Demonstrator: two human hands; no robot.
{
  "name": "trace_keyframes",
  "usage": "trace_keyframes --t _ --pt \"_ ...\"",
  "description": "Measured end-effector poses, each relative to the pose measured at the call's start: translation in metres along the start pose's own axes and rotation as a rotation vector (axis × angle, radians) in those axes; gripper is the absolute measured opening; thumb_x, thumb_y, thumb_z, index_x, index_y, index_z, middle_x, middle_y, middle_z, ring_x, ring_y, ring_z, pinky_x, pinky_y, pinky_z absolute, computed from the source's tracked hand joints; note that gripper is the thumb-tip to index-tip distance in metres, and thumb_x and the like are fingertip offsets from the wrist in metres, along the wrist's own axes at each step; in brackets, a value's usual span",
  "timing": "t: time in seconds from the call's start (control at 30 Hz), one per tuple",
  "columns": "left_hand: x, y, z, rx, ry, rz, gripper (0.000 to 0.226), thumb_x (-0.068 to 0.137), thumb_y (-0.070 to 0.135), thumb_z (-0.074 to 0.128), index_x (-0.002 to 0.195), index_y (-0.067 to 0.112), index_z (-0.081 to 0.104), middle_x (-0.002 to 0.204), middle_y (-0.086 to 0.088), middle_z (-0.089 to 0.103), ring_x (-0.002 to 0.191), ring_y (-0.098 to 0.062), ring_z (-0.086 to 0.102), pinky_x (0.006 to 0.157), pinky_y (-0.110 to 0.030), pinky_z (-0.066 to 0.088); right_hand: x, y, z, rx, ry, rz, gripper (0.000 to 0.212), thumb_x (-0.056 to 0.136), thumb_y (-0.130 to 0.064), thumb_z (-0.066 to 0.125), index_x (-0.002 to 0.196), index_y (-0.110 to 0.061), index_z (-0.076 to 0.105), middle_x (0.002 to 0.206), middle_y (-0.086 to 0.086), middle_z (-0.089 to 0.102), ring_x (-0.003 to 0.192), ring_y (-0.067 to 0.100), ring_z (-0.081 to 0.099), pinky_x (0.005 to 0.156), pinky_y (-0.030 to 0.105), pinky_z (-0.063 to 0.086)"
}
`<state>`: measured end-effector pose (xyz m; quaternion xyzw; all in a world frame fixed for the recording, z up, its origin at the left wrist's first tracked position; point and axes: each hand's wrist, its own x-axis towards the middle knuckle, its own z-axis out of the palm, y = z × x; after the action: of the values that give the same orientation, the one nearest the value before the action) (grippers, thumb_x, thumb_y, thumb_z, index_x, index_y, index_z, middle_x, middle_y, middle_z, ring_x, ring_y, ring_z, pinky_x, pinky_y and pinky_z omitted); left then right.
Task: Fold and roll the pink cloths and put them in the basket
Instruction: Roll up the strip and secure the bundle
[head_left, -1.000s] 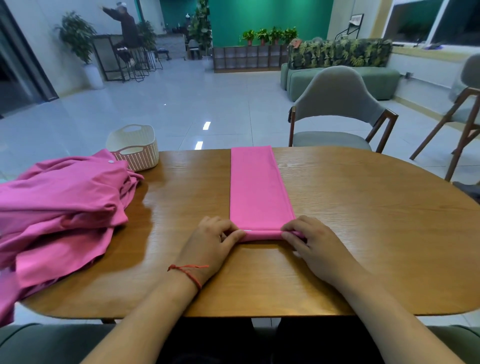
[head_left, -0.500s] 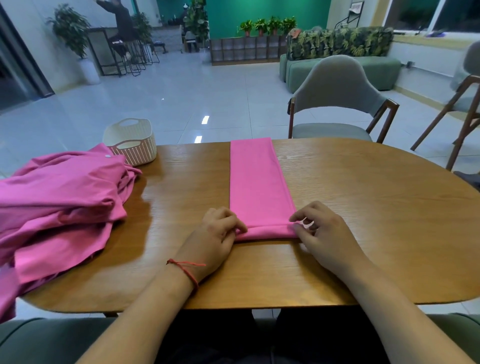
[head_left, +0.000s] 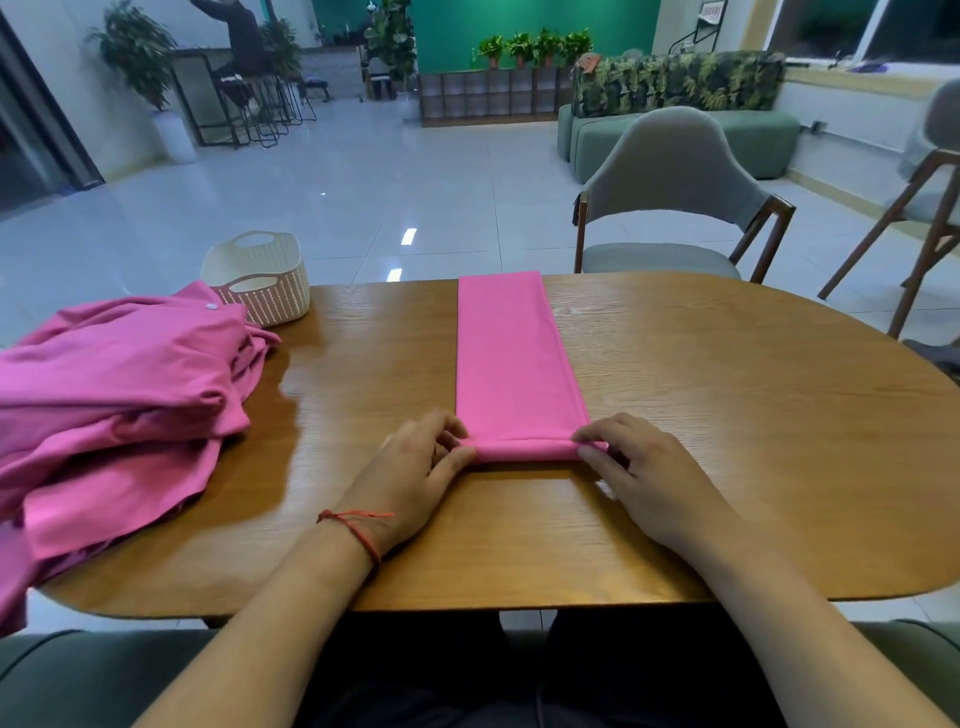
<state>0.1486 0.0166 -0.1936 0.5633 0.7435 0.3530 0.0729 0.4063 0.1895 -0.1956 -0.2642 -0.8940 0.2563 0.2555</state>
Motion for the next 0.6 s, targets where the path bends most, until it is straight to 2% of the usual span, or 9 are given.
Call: trace_keyframes --t 0.1,0.17,0.3,0.43,0.6 --pt "-0.0005 0.0027 -0.0004 -0.055 -0.013 -0.035 0.012 0.1 0.038 0.065 0.108 0.035 0.057 0.095 0.015 0.064 0.082 -0.003 0.059 0.077 -0.028 0.049 -0.0018 -0.0067 -0.0041 0.12 0.003 0.056 0.009 0.103 -0.029 0.07 0.107 -0.037 0.071 0.095 -0.019 0.067 0.088 0.005 0.062 0.072 0.014 0.044" --pt "-0.0013 0.0028 -0.0014 -0.026 -0.008 -0.028 0.009 0.1 0.038 0.065 0.104 0.036 0.058 0.096 0.013 0.062 0.085 -0.003 0.057 0.077 -0.026 0.047 -0.0017 -0.0094 -0.0052 0.175 0.008 0.076 0.009 0.102 -0.03 0.071 0.102 -0.037 0.065 0.089 -0.016 0.066 0.079 0.012 0.063 0.067 0.019 0.046" --pt "-0.0014 0.0017 -0.0007 0.027 0.009 0.028 0.003 0.1 0.037 0.064 0.099 0.036 0.061 0.098 0.011 0.057 0.094 -0.002 0.053 0.08 -0.021 0.041 -0.0011 -0.0061 -0.0036 0.128 0.052 0.05 0.014 0.099 -0.026 0.075 0.091 -0.035 0.068 0.089 -0.011 0.058 0.083 0.016 0.059 0.072 0.019 0.043" --pt "0.001 0.0007 -0.0026 0.068 0.043 0.09 0.003 0.099 0.037 0.066 0.099 0.034 0.067 0.1 0.015 0.054 0.102 -0.009 0.051 0.086 -0.024 0.044 -0.0007 -0.0025 -0.0032 0.107 0.076 0.049 0.009 0.1 -0.026 0.073 0.093 -0.032 0.074 0.098 -0.015 0.06 0.087 0.013 0.062 0.077 0.019 0.046" --pt "-0.0048 -0.0022 -0.0084 0.102 -0.008 0.126 0.024 0.086 0.043 0.08 0.104 0.038 0.065 0.102 0.021 0.053 0.105 -0.005 0.053 0.082 -0.012 0.044 -0.0038 -0.0003 -0.0029 0.1 0.067 0.037 0.012 0.096 -0.022 0.077 0.102 -0.032 0.077 0.106 -0.016 0.06 0.089 0.012 0.065 0.082 0.024 0.051"
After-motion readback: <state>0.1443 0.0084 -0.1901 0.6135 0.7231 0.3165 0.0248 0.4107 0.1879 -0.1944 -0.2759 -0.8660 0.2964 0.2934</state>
